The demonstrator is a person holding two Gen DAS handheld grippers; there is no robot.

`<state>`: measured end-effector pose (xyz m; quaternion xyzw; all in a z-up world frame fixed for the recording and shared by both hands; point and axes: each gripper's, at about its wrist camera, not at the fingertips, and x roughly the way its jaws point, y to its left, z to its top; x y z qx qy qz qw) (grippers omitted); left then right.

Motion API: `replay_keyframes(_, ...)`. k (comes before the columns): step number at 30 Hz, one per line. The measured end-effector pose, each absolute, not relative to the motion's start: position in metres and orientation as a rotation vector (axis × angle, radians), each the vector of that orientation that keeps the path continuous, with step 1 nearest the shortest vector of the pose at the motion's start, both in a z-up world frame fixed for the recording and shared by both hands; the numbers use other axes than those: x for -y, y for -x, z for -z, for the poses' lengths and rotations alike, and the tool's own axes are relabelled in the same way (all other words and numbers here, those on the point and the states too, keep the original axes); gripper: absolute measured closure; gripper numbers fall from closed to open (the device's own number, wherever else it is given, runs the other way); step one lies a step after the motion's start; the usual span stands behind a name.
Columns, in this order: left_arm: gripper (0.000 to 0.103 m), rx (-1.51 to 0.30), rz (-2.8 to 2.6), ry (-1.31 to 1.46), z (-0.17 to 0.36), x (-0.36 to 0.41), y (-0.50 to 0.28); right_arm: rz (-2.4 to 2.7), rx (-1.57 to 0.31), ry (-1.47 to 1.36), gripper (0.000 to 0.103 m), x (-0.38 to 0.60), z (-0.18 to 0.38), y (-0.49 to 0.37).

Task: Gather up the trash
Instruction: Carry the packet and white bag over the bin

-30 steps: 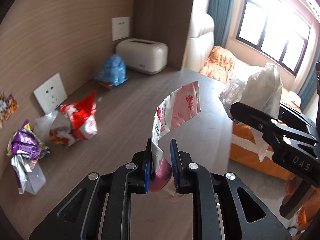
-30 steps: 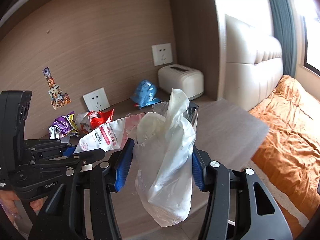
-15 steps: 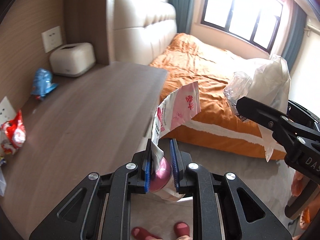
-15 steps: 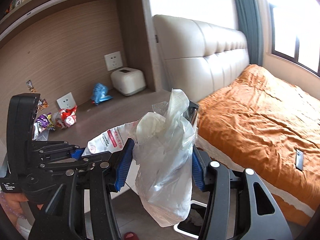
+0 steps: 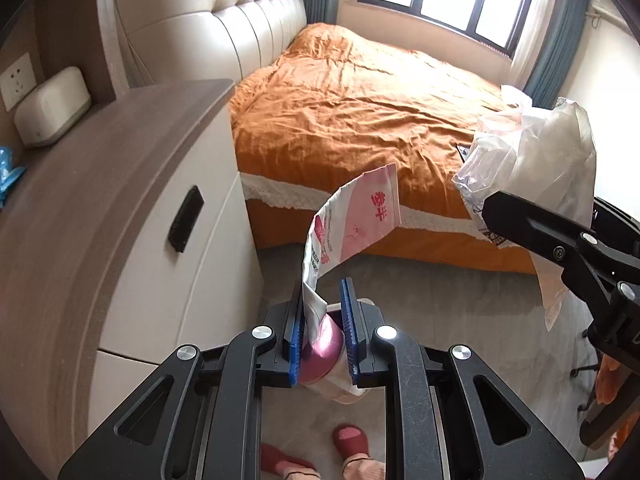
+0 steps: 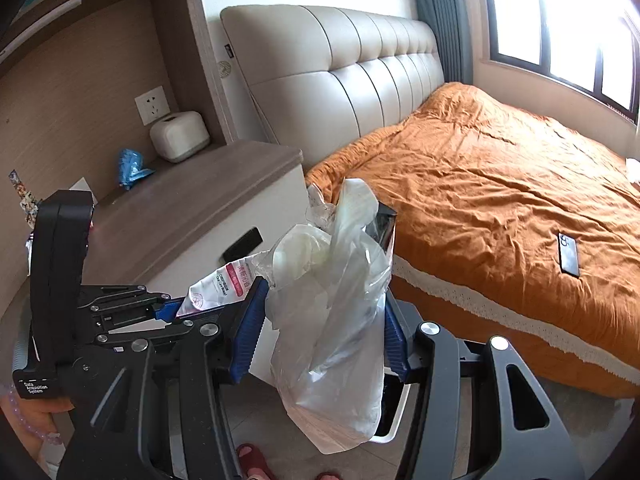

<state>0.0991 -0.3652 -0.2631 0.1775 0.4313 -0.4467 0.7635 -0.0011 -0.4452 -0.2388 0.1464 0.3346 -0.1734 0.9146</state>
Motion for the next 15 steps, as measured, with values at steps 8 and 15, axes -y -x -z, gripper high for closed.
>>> replay_keyframes(8,0.086,-1.022,1.006,-0.440,0.349,0.402,-0.095,0.400,-0.815,-0.374,0.049,0.466,0.333,-0.002)
replay_keyframes(15,0.086,-1.092,1.025,-0.468,0.448,0.428,-0.100,0.418,-0.896,-0.431,0.049,0.487,0.433,-0.013)
